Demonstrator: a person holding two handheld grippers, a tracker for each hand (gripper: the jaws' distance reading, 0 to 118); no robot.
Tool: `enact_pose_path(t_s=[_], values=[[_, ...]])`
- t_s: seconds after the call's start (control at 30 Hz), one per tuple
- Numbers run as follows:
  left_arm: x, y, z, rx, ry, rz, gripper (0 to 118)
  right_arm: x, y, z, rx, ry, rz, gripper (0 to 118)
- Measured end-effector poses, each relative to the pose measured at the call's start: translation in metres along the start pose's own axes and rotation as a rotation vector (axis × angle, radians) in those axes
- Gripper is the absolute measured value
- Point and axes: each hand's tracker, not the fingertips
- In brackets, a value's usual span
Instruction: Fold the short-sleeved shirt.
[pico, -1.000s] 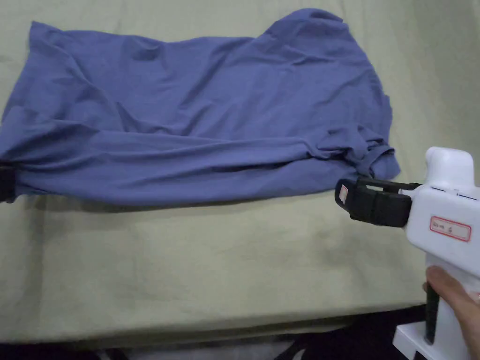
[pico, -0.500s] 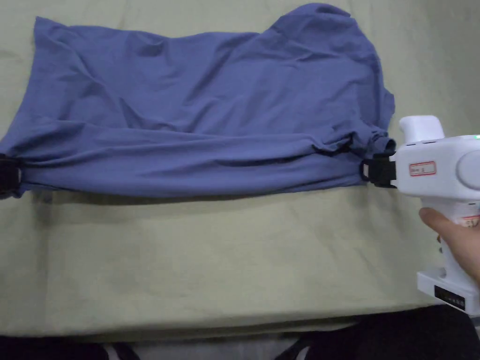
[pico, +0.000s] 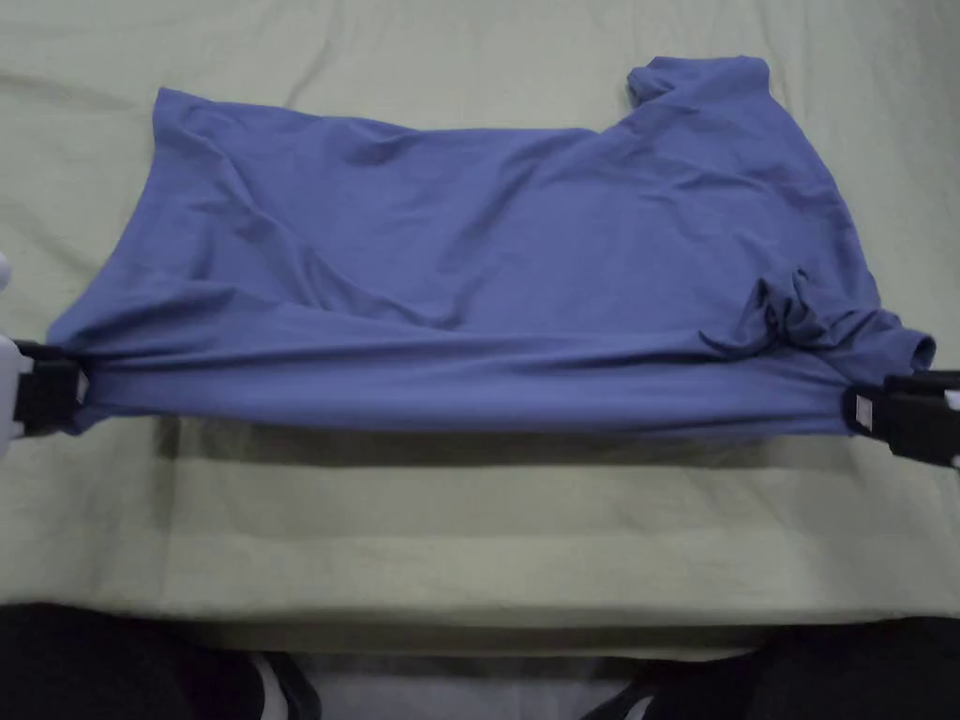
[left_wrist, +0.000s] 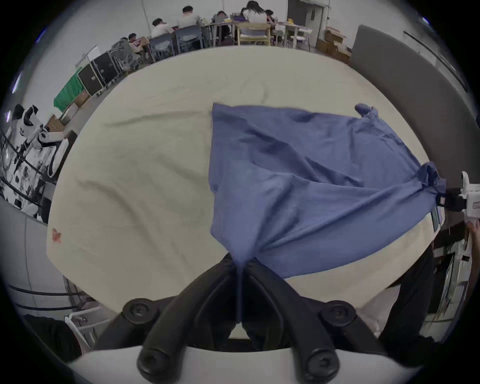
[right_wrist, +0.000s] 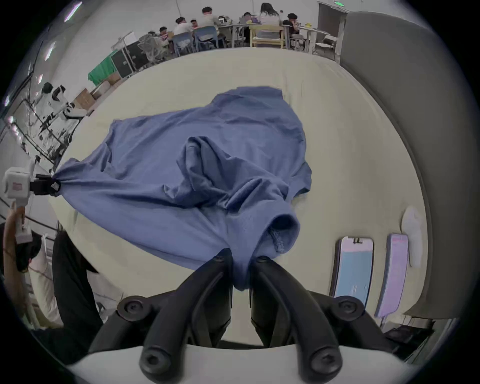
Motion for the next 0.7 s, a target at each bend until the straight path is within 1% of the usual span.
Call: enact_pose_path(t_s=[0.13, 0.2, 0.23, 0.27, 0.3, 0.33, 0.37, 0.4, 0.43, 0.5, 0.57, 0.63, 0.67, 0.7], values=[[0.014, -0.024, -0.026, -0.12, 0.04, -0.048, 0, -0.002, -0.025, -0.019, -0.081, 0.005, -0.004, 13], [0.014, -0.026, -0.032, -0.11, 0.039, -0.031, 0, -0.001, -0.026, -0.026, -0.091, 0.002, -0.005, 14], [0.012, -0.024, -0.033, -0.116, 0.031, -0.004, 4, -0.001, -0.021, -0.028, -0.097, -0.002, -0.01, 26], [0.008, -0.021, -0.033, -0.109, 0.013, 0.042, 23, -0.002, -0.017, -0.027, -0.103, -0.007, -0.016, 55], [0.004, -0.02, -0.032, -0.103, -0.004, 0.074, 59, -0.002, -0.015, -0.026, -0.106, -0.016, -0.015, 93], [0.002, -0.02, -0.029, -0.105, -0.005, 0.095, 92, -0.004, -0.013, -0.026, -0.123, -0.041, 0.006, 117], [-0.001, -0.021, -0.028, -0.109, 0.0, 0.086, 92, -0.007, -0.012, -0.025, -0.134, -0.055, 0.036, 118], [-0.002, -0.022, -0.023, -0.101, 0.005, 0.084, 92, -0.01, -0.012, -0.018, -0.105, -0.06, 0.06, 118], [-0.003, -0.023, -0.017, -0.081, 0.021, 0.084, 92, -0.01, -0.011, -0.008, -0.062, -0.062, 0.063, 118], [-0.006, -0.021, 0.002, -0.058, 0.051, 0.073, 92, -0.013, -0.005, 0.01, -0.04, -0.056, 0.014, 118], [-0.008, -0.015, 0.025, 0.037, 0.028, 0.064, 92, -0.017, 0.004, 0.033, 0.065, -0.035, -0.02, 118], [-0.011, -0.005, 0.048, 0.162, -0.038, 0.15, 92, -0.026, 0.019, 0.054, 0.179, -0.04, -0.026, 118], [-0.014, 0.001, 0.06, 0.255, -0.074, 0.197, 90, -0.034, 0.026, 0.066, 0.279, -0.078, -0.017, 118], [-0.013, 0.007, 0.068, 0.33, -0.069, 0.189, 78, -0.04, 0.03, 0.076, 0.371, -0.133, -0.016, 118]])
